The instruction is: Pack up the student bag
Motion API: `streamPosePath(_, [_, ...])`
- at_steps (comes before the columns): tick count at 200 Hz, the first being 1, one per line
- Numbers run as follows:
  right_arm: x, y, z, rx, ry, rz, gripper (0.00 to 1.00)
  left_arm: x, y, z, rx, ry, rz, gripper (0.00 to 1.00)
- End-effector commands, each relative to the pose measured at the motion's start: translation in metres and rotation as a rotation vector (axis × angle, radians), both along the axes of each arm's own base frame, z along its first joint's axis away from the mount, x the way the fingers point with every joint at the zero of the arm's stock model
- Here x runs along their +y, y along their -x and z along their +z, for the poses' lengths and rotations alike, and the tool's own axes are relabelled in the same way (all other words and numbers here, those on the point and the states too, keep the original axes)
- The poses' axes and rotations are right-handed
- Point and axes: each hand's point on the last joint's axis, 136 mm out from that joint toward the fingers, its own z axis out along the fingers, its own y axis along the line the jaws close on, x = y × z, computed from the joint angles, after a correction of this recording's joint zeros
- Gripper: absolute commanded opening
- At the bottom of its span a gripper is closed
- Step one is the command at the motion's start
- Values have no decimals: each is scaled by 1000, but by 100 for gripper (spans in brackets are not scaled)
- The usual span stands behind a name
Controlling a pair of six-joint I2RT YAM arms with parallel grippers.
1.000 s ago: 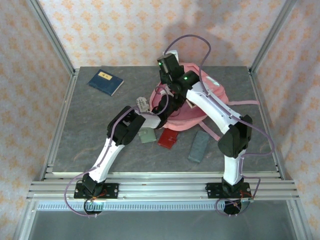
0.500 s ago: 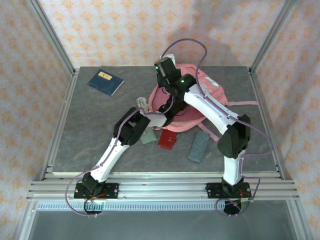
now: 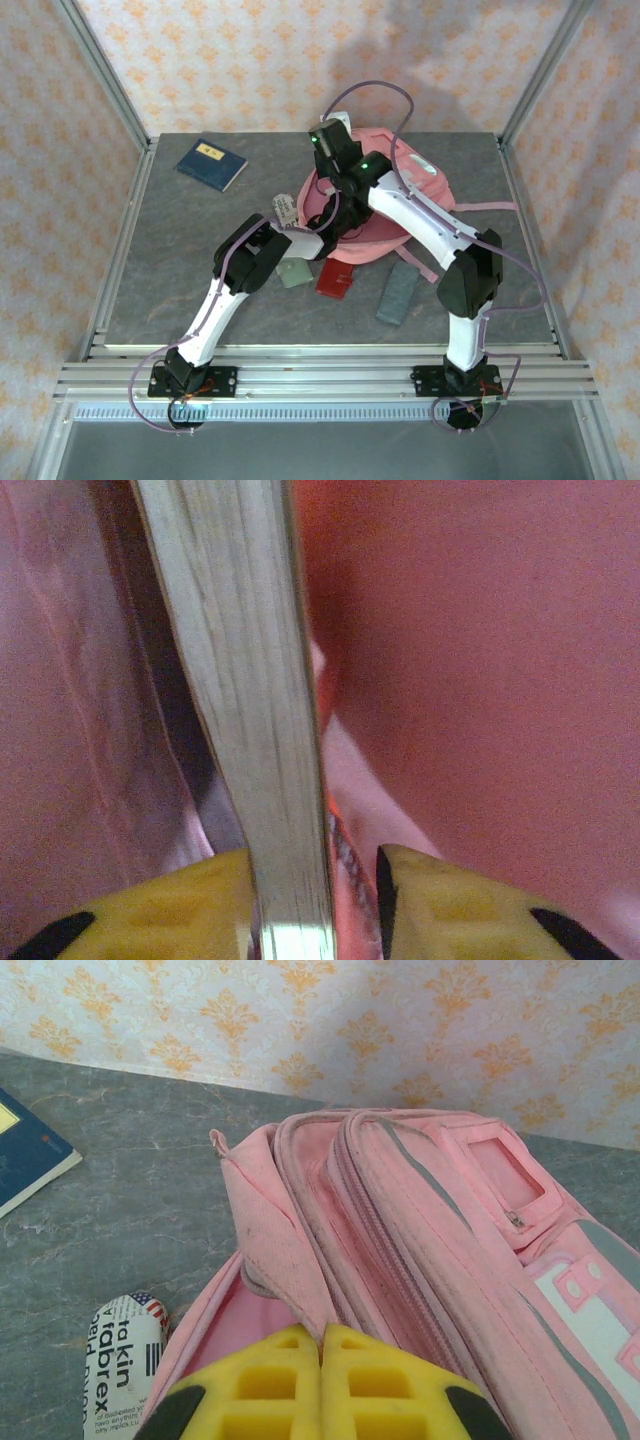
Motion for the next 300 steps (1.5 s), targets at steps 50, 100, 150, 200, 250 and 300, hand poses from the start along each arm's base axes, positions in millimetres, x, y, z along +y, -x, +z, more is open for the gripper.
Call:
streamPosePath(50, [-4, 1, 39, -97, -76, -30, 0, -24, -4, 21, -42, 16, -76, 34])
streamPosePath(100, [-7, 0, 33, -93, -104, -35, 0, 36, 47, 38, 0, 11, -71, 64])
streamPosePath(150, [-7, 5, 16, -63, -128, -32, 0, 84, 106, 55, 27, 25, -123, 66])
streamPosePath(200, [6, 24, -6, 22, -231, 49, 0, 119, 157, 81, -30, -38, -149, 57])
streamPosePath(250, [24, 49, -27, 139, -383, 159, 46, 192, 189, 75, 47, -341, 8, 57])
streamPosePath(300, [26, 75, -21, 157, -518, 222, 49, 289, 168, 82, 91, -530, 257, 70])
